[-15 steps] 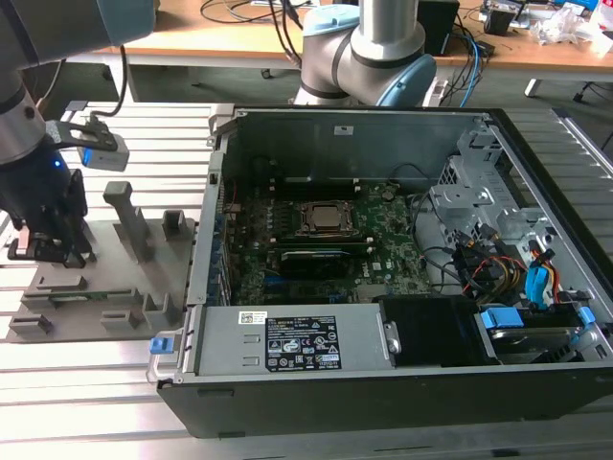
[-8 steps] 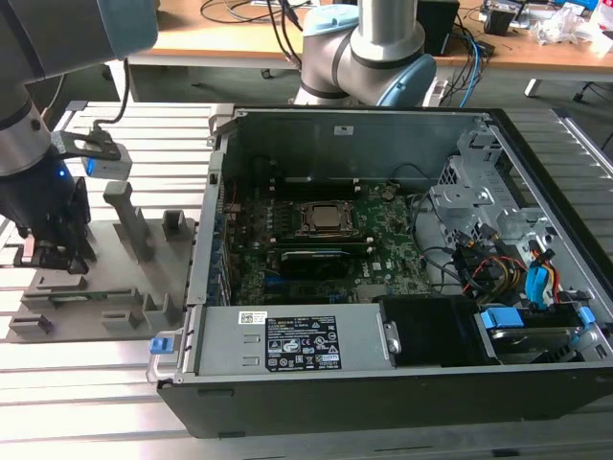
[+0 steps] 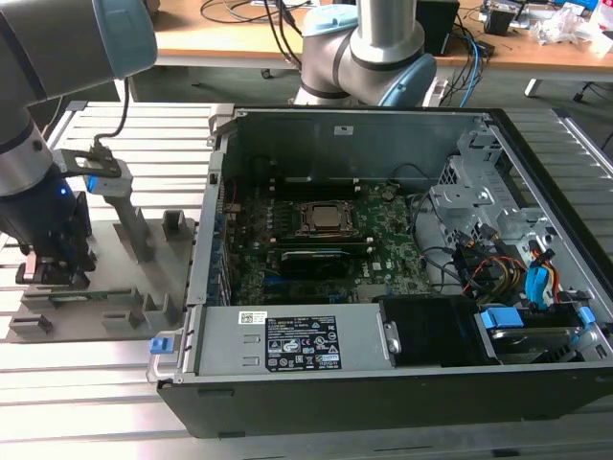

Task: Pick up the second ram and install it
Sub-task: 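Pick up the second ram and move it above second insertion slot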

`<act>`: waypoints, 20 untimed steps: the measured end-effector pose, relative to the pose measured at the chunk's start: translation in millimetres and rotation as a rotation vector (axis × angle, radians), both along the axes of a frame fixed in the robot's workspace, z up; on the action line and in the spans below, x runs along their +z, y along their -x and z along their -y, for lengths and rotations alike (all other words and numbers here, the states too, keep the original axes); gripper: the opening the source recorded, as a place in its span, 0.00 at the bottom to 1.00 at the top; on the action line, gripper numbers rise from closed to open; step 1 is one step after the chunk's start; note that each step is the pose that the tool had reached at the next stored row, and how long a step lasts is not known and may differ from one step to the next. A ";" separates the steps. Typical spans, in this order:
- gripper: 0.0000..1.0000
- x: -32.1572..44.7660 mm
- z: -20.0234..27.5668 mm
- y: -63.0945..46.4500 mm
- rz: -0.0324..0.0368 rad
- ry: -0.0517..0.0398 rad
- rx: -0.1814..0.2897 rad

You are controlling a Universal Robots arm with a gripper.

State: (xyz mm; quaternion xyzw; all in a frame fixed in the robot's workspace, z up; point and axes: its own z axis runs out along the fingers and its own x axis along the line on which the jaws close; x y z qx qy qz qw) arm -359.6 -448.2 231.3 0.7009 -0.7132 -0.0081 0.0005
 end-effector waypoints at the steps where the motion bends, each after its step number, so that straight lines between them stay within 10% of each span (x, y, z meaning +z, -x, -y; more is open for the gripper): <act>1: 0.30 -1.1 1.3 0.3 0.0000 0.0000 0.001; 9: 0.30 -28.4 5.9 8.3 0.0000 -0.0040 0.005; 20: 0.22 -32.4 5.9 8.4 0.0001 -0.0084 0.005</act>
